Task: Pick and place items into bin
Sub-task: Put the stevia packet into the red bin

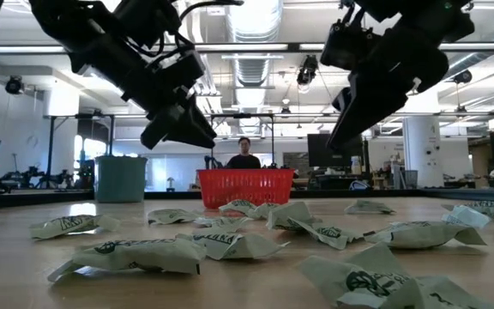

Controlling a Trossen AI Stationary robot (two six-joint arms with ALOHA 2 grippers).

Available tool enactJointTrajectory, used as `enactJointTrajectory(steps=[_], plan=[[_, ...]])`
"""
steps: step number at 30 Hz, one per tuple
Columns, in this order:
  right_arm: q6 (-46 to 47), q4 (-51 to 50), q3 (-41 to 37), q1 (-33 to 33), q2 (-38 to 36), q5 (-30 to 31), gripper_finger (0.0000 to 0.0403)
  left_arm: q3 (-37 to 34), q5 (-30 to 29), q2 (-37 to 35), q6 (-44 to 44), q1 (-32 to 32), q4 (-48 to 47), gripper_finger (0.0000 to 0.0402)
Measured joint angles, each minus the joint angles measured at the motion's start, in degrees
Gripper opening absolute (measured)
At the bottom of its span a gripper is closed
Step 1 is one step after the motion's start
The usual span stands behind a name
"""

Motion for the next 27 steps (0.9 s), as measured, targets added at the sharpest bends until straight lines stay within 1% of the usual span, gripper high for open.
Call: enactJointTrajectory(steps=[3,7,9,14,18,21,25,27], plan=[[1.76,-0.69,-0.09,1.02,0.91,3.62,0.0086,0.0,-0.23,-0.71,0.03,0.0,-0.22,0.017],[2.9,-1.36,-0.21,1.25,3.29,3.94,0.0082,-0.02,-0.23,-1.62,-0.05,-0.07,-1.59,0.0187],[3.1,-1.47,-0.26,1.23,4.97,3.96,0.0082,-0.01,-0.27,-2.1,-0.26,-0.29,-2.55,0.0189],[3.1,-2.46,-0.29,1.21,8.07,3.96,0.0093,-0.13,-0.24,-4.78,-2.62,-0.92,-8.88,0.0189],[5.1,-5.02,-0.31,1.21,7.76,4.04,0.0105,-0.72,-0.28,-7.47,-4.64,-1.58,-10.97,0.0189],[6.29,-6.3,-0.28,1.19,6.93,4.14,0.0113,-1.61,-0.28,-9.69,-5.3,-2.07,-10.87,0.0189],[6.46,-6.16,-0.33,1.19,7.02,4.17,0.0117,-2.52,-0.26,-12.32,-6.76,-2.78,-12.57,0.019],[6.47,-5.94,-0.3,1.19,7.48,4.8,0.0117,-2.78,-0.26,-13.93,-7.9,-3.17,-15.04,0.019]])
